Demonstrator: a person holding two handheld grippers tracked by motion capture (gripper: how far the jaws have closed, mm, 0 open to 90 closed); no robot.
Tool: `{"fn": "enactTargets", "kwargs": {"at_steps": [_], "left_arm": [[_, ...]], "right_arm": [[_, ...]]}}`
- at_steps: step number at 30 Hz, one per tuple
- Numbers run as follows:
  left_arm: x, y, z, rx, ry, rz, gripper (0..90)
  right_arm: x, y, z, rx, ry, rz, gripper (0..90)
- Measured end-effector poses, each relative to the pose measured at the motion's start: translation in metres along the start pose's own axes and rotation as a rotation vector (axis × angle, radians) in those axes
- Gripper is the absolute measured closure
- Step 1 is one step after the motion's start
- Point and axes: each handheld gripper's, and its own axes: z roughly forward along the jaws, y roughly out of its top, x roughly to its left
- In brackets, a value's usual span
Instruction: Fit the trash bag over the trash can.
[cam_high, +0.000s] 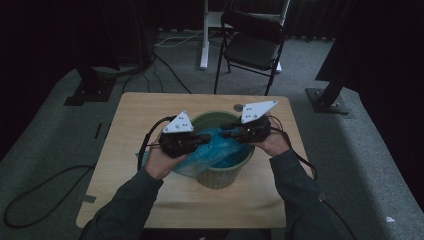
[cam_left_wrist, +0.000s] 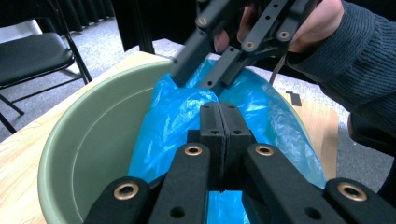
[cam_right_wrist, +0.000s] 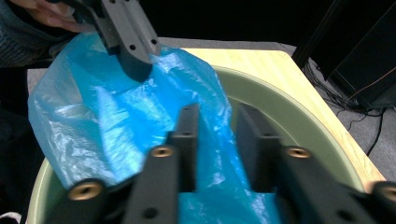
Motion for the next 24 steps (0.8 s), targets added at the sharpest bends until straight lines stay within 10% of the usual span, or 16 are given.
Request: {"fn": "enactTargets", "kwargs": {"at_steps": [18,24], "left_arm": [[0.021,-0.017,-0.029,-0.039,0.106,-0.071,81.5],[0.02,-0.022,-0.024,-0.001,0.077,-0.055,73.1]], "right_arm": [[0.006,0.0,-0.012,-0.022,-0.057,-0.02,89.7],[0.004,0.0,-0.011,-0.037,-0.062,-0.011,89.6]]}}
